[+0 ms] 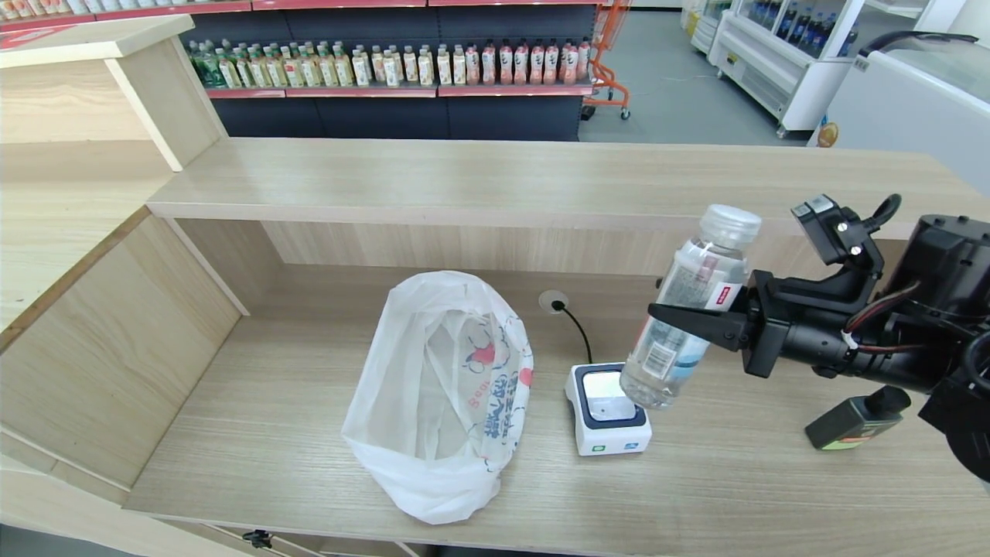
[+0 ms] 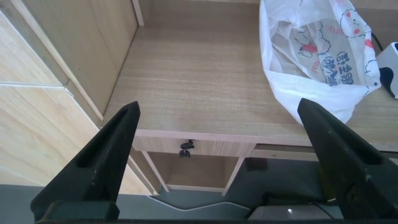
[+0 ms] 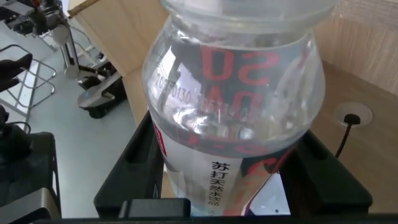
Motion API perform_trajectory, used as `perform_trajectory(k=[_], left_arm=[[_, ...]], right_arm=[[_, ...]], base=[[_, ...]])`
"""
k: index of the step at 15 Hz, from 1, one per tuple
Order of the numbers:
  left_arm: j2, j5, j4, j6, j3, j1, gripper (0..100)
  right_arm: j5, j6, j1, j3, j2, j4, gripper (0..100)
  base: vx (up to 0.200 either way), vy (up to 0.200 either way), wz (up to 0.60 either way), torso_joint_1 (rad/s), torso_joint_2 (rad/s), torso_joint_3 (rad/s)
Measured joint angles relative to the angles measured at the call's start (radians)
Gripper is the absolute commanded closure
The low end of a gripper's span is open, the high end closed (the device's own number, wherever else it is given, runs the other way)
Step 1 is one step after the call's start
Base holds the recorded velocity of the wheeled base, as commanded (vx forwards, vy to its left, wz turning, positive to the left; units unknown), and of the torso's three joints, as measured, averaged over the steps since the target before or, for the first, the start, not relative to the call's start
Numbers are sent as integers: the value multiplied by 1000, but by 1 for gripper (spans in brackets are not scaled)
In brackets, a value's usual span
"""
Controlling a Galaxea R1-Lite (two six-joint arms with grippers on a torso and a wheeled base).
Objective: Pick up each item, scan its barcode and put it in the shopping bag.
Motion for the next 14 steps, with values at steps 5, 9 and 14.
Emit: perform_trajectory(k=[5,9,14], left_arm=[[0,0,0,-2,0,0,0],[0,0,0,-1,0,0,0],[0,0,0,0,0,0,0]], right_arm=[[-3,1,7,-10,27,8,100],[-5,1,24,-44,75,-1,100],[-40,-15,55,-90,164,-2,100]], base=[[0,200,0,7,1,3],[0,200,0,-2,2,4],[0,160,0,4,2,0]])
